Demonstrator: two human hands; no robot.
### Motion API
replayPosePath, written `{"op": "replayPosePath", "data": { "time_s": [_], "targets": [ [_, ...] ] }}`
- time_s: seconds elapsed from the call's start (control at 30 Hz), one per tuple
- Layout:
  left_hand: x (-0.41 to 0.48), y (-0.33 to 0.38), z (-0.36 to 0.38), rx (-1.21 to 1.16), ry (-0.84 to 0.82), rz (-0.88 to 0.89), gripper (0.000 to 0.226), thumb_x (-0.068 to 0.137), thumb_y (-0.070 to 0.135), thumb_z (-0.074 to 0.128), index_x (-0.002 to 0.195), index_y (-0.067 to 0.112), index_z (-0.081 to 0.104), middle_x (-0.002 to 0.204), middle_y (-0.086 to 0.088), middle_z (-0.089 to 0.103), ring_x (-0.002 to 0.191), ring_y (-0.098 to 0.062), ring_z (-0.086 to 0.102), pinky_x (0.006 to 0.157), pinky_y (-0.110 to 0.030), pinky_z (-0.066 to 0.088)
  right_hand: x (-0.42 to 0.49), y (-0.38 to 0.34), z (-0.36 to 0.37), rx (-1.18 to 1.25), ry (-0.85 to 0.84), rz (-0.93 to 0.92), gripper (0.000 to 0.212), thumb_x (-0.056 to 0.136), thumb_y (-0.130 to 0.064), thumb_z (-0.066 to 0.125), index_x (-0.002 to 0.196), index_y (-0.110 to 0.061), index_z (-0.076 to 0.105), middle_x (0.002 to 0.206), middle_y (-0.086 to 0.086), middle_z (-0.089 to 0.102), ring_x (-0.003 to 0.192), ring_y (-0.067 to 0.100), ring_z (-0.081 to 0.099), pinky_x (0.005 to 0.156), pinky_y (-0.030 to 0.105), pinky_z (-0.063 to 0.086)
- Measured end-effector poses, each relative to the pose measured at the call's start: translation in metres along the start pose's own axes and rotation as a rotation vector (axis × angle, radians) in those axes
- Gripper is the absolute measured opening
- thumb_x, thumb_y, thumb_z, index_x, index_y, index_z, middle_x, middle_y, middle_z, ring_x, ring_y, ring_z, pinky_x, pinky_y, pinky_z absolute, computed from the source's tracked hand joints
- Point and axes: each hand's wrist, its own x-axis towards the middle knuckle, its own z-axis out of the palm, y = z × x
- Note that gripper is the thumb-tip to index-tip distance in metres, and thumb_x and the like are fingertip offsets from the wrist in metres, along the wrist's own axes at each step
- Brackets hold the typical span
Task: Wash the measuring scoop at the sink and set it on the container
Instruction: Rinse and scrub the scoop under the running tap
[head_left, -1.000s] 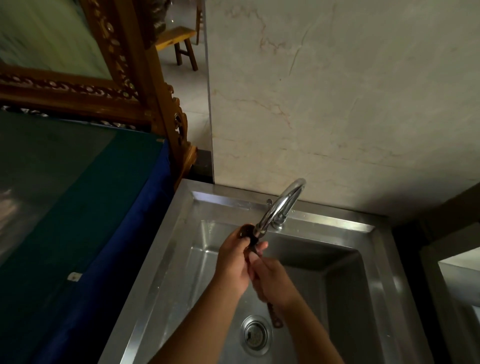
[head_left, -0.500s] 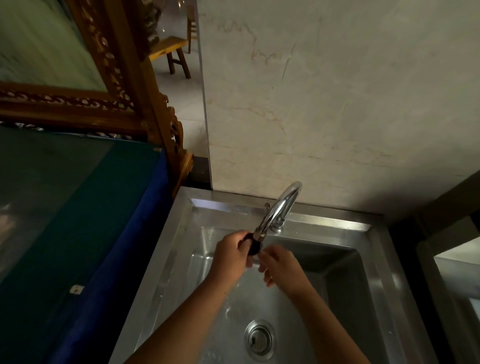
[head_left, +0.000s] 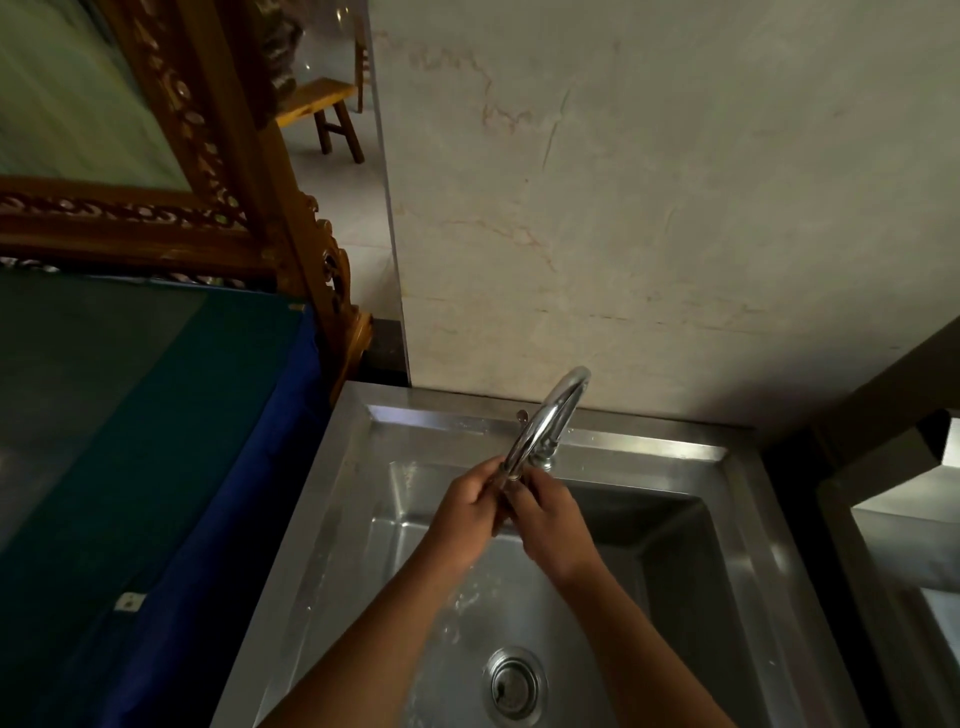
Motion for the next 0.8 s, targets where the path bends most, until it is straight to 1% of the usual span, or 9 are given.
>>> {"op": "replayPosePath", "data": {
  "time_s": [0.07, 0.17, 0.27, 0.37, 0.4, 0.53, 0.63, 0.7, 0.8],
  "targets": [
    [-0.001, -0.004, -0.003, 0.02, -0.011, 0.018, 0.022, 0.101, 0.016, 0.046, 0.104, 0.025, 0.066, 0.057, 0.014, 0.064, 0.05, 0.003, 0.054, 0.049, -0.012, 0.041, 0.005, 0.0, -0.002, 0.03, 0.05, 0.038, 0.027, 0.098, -0.008, 0.044, 0.082, -0.018, 0.062, 0.059, -0.008, 0.065, 0.052, 0.002, 0.059, 0.051, 0.014, 0.046],
    [0.0, -0.008, -0.012, 0.091, -0.023, 0.016, 0.018, 0.099, 0.018, 0.052, 0.105, 0.027, 0.067, 0.057, 0.009, 0.056, 0.052, -0.006, 0.048, 0.05, -0.019, 0.038, 0.011, 0.001, -0.006, 0.08, 0.065, 0.111, 0.03, 0.099, -0.01, 0.042, 0.08, -0.016, 0.063, 0.054, -0.005, 0.057, 0.045, 0.004, 0.048, 0.044, 0.019, 0.04],
    [0.001, -0.007, -0.025, 0.176, -0.042, -0.033, 0.018, 0.097, 0.015, 0.054, 0.105, 0.021, 0.069, 0.057, 0.007, 0.057, 0.048, -0.002, 0.049, 0.048, -0.015, 0.039, 0.015, 0.003, -0.011, 0.176, 0.036, 0.174, 0.029, 0.101, -0.013, 0.039, 0.086, -0.007, 0.063, 0.056, -0.001, 0.054, 0.043, 0.01, 0.045, 0.04, 0.025, 0.039],
    [0.0, -0.001, -0.039, 0.28, -0.127, -0.045, 0.023, 0.096, 0.017, 0.055, 0.081, 0.027, 0.069, 0.057, 0.006, 0.061, 0.046, -0.004, 0.049, 0.049, -0.019, 0.04, 0.017, 0.005, -0.015, 0.199, 0.017, 0.216, 0.028, 0.102, -0.014, 0.037, 0.092, -0.008, 0.063, 0.057, -0.001, 0.055, 0.044, 0.009, 0.046, 0.041, 0.026, 0.041],
    [0.0, 0.001, -0.044, 0.315, -0.156, -0.062, 0.024, 0.096, 0.018, 0.056, 0.077, 0.028, 0.068, 0.058, 0.006, 0.062, 0.047, -0.007, 0.049, 0.05, -0.021, 0.041, 0.017, 0.005, -0.016, 0.217, 0.029, 0.243, 0.028, 0.103, -0.014, 0.037, 0.094, -0.009, 0.063, 0.057, -0.001, 0.055, 0.043, 0.009, 0.046, 0.042, 0.026, 0.041],
    [0.0, 0.003, -0.062, 0.41, -0.23, -0.137, 0.016, 0.095, 0.017, 0.058, 0.088, 0.018, 0.073, 0.063, 0.004, 0.067, 0.051, -0.008, 0.055, 0.053, -0.02, 0.047, 0.018, 0.007, -0.025, 0.265, 0.08, 0.312, 0.026, 0.102, -0.013, 0.038, 0.101, -0.01, 0.064, 0.058, 0.001, 0.056, 0.041, 0.008, 0.045, 0.041, 0.024, 0.04],
    [0.003, 0.008, -0.071, 0.477, -0.274, -0.152, 0.017, 0.094, 0.018, 0.059, 0.085, 0.022, 0.072, 0.067, 0.002, 0.071, 0.056, -0.01, 0.062, 0.057, -0.021, 0.052, 0.018, 0.009, -0.034, 0.295, 0.123, 0.342, 0.024, 0.102, -0.016, 0.04, 0.098, -0.012, 0.063, 0.057, 0.0, 0.056, 0.039, 0.008, 0.045, 0.04, 0.024, 0.041],
    [0.005, 0.012, -0.08, 0.488, -0.283, -0.162, 0.015, 0.094, 0.017, 0.059, 0.088, 0.022, 0.072, 0.076, -0.001, 0.076, 0.059, -0.011, 0.066, 0.06, -0.023, 0.055, 0.018, 0.013, -0.045, 0.343, 0.159, 0.359, 0.023, 0.102, -0.015, 0.041, 0.095, -0.011, 0.063, 0.054, -0.001, 0.055, 0.037, 0.008, 0.044, 0.037, 0.023, 0.039],
    [0.008, 0.015, -0.092, 0.453, -0.248, -0.171, 0.013, 0.094, 0.018, 0.06, 0.096, 0.021, 0.072, 0.084, 0.0, 0.078, 0.061, -0.011, 0.067, 0.059, -0.022, 0.055, 0.019, 0.021, -0.063, 0.408, 0.191, 0.389, 0.021, 0.101, -0.016, 0.042, 0.101, -0.007, 0.061, 0.053, 0.0, 0.056, 0.039, 0.01, 0.044, 0.041, 0.027, 0.04]
  ]
}}
